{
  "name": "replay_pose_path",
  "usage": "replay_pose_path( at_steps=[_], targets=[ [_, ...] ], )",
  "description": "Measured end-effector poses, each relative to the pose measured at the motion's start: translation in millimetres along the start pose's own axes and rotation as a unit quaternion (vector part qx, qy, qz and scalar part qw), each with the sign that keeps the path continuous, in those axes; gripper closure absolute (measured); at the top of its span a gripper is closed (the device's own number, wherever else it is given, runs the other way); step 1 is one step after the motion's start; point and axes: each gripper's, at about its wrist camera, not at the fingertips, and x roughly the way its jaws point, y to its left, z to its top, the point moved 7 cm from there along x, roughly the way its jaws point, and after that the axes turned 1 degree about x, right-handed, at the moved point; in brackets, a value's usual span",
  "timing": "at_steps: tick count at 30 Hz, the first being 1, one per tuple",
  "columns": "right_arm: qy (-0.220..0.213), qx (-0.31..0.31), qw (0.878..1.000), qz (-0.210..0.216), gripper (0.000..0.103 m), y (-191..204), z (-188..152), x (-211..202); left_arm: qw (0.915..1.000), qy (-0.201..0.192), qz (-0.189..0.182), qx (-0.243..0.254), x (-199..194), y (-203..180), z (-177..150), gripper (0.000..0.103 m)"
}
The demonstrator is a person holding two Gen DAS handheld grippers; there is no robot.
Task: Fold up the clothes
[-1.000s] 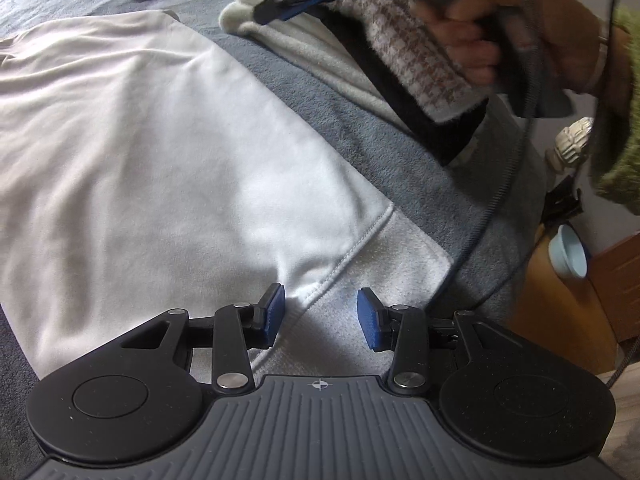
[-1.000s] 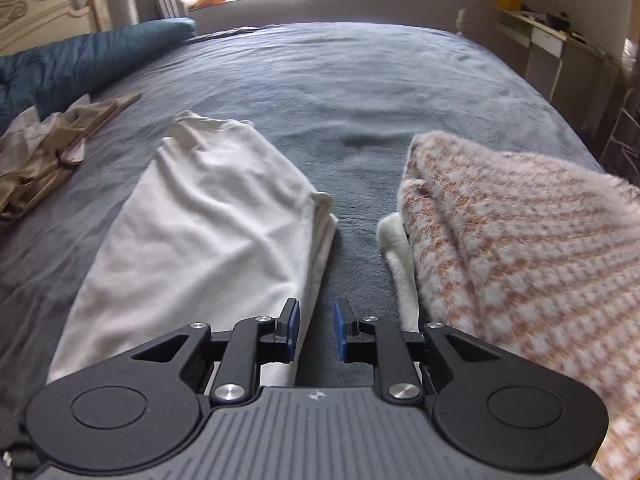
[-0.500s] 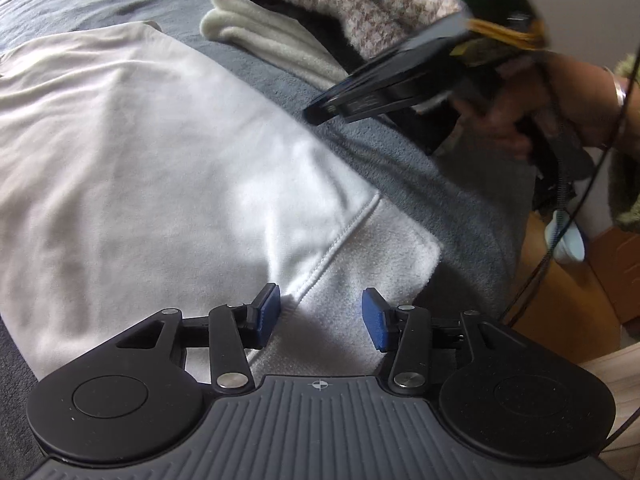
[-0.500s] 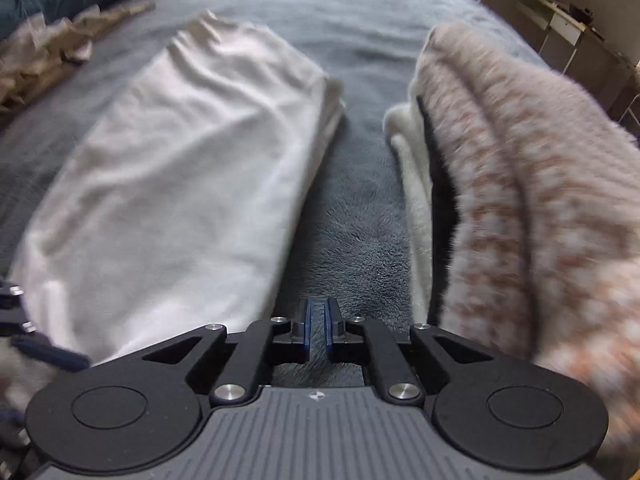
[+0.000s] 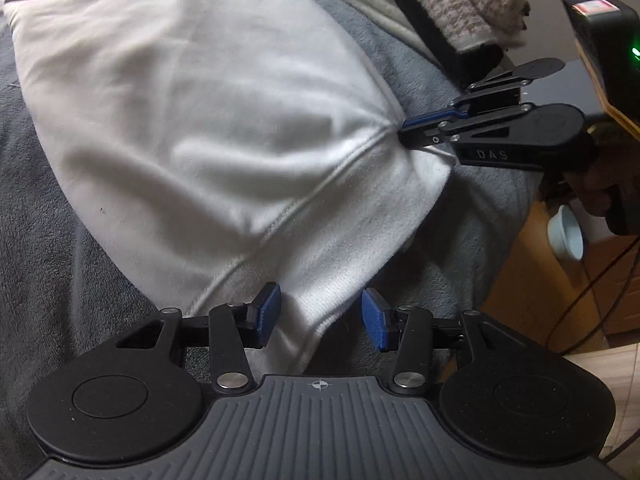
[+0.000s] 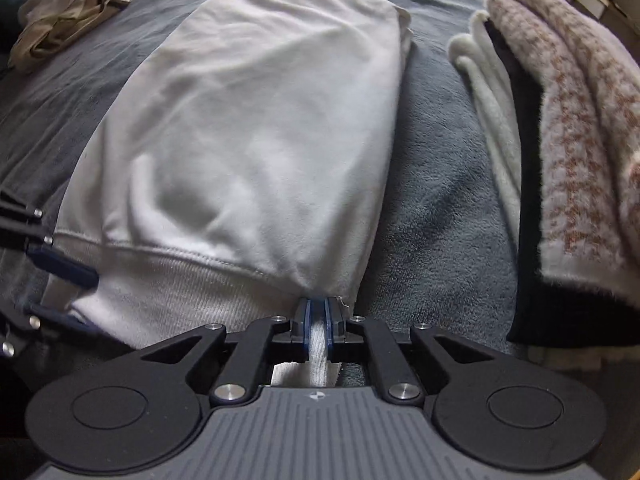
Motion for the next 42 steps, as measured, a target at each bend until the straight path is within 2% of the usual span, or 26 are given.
replay_pose_path(
  at_steps=[3, 5, 8, 11, 14, 17, 21, 24, 28, 31, 34, 38, 39, 41, 42],
  targets=[
    [0.008, 0.005, 1.000, 0.006, 0.095, -0.6, 12.3, -11.5, 0.9998, 0.000, -0.009, -0.019, -12.2, 0.5, 3.6, 0.058],
    [-0.011, 0.004, 1.000, 0.015, 0.095, 0.5, 30.8, -25.1, 0.9992, -0.018, -0.013, -0.034, -28.0, 4.7, 11.7, 0.058],
    [-0.054, -0.002, 0.998, 0.026, 0.094, 2.4, 75.0, -35.6, 0.9967, -0.065, -0.007, -0.048, -50.9, 19.1, 32.1, 0.058],
    [-0.096, -0.014, 0.995, 0.036, 0.094, 6.4, 129.4, -25.5, 0.9924, -0.103, 0.023, -0.063, -54.0, 44.4, 52.7, 0.058],
    [-0.136, -0.035, 0.990, 0.033, 0.094, 10.1, 195.4, -0.3, 0.9862, -0.112, 0.053, -0.109, -41.0, 73.5, 65.4, 0.058],
    [-0.170, -0.059, 0.983, 0.038, 0.094, 13.6, 257.2, 26.0, 0.9786, -0.111, 0.057, -0.164, -28.7, 92.1, 61.1, 0.058],
    [-0.199, -0.082, 0.975, 0.053, 0.087, 13.1, 335.0, 62.2, 0.9726, -0.115, 0.055, -0.195, -20.7, 96.8, 48.3, 0.058],
    [-0.204, -0.099, 0.972, 0.062, 0.081, 13.1, 389.1, 95.9, 0.9684, -0.120, 0.051, -0.212, -19.0, 97.6, 46.0, 0.058],
    [-0.184, -0.138, 0.971, 0.061, 0.075, 21.5, 441.8, 147.0, 0.9604, -0.126, 0.043, -0.245, -15.4, 101.9, 46.1, 0.058],
    [-0.163, -0.161, 0.972, 0.046, 0.075, 26.7, 464.0, 176.4, 0.9552, -0.132, 0.039, -0.262, -13.2, 102.9, 45.3, 0.058],
    [-0.145, -0.186, 0.971, 0.042, 0.075, 33.3, 473.5, 192.7, 0.9574, -0.132, 0.043, -0.253, -11.2, 101.2, 45.9, 0.058],
    [-0.129, -0.208, 0.969, 0.037, 0.075, 40.4, 470.3, 199.4, 0.9601, -0.131, 0.045, -0.243, -9.2, 98.8, 49.1, 0.058],
    [-0.127, -0.209, 0.969, 0.039, 0.077, 41.4, 468.9, 200.0, 0.9596, -0.131, 0.043, -0.245, -11.5, 102.8, 47.9, 0.058],
    [-0.129, -0.212, 0.968, 0.043, 0.094, 43.1, 466.7, 198.9, 0.9594, -0.130, 0.041, -0.247, -11.4, 105.0, 47.8, 0.058],
    [-0.136, -0.214, 0.967, 0.040, 0.096, 43.5, 465.5, 197.2, 0.9597, -0.130, 0.040, -0.246, -9.3, 104.8, 50.7, 0.058]
  ],
)
